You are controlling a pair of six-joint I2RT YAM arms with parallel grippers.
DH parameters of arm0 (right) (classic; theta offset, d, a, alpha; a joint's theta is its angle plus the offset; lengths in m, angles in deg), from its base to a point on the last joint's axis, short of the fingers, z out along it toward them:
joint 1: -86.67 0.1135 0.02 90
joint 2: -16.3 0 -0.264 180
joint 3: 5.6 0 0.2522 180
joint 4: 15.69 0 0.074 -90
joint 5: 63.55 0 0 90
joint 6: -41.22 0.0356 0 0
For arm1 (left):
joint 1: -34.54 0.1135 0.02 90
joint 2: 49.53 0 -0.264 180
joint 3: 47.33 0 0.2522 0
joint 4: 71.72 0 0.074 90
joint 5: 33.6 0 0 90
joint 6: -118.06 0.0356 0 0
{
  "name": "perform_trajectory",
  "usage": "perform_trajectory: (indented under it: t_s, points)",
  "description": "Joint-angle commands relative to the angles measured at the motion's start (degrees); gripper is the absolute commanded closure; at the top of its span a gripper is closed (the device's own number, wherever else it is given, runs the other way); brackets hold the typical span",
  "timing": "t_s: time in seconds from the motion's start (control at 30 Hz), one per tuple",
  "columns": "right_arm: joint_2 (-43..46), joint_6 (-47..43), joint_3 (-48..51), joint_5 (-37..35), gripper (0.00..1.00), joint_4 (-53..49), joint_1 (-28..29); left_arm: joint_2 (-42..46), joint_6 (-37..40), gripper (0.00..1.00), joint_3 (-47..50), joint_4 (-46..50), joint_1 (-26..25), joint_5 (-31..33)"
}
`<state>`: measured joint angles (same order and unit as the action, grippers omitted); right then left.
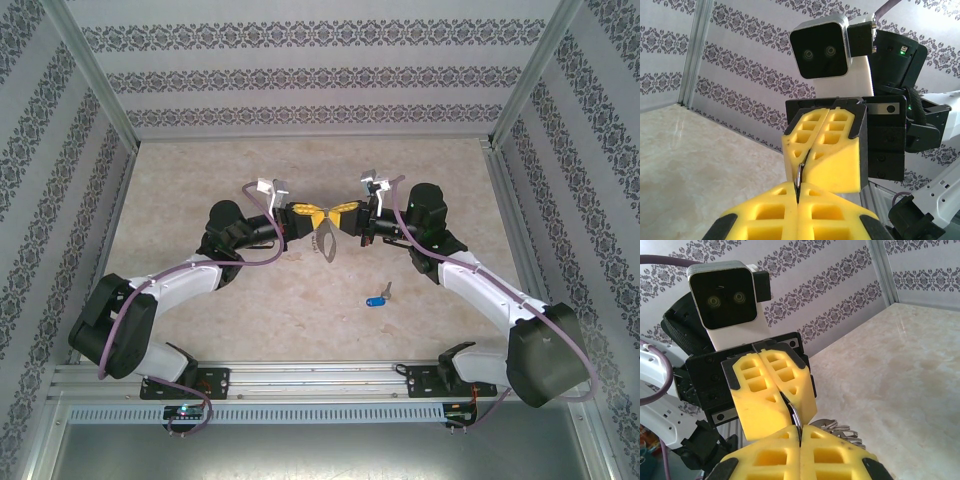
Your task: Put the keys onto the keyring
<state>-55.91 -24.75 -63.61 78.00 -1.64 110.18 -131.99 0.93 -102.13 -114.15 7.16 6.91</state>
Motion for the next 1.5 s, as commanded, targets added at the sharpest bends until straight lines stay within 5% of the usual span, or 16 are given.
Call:
perform_trajectory:
  t_s: [0.0,0.3,1.47]
  points:
    - [-0.2,-0.3,-1.8,1.3,1.0,3.1,0.7,-0.4,-0.1,1.0,-2.5,-3.5,-0.4,-2.4]
    - [-0.5,-0.4,-1.9,1.6,1.0,3.4,0.7,-0.8,0.0,0.81,-3.2,-3.1,-0.4,-3.2]
    - [-0.5,-0.2,-1.5,-0.5,1.0,3.5,-0.7,-2.8,-0.3,0.94,-3.9,-1.5,-0.4,-7.5]
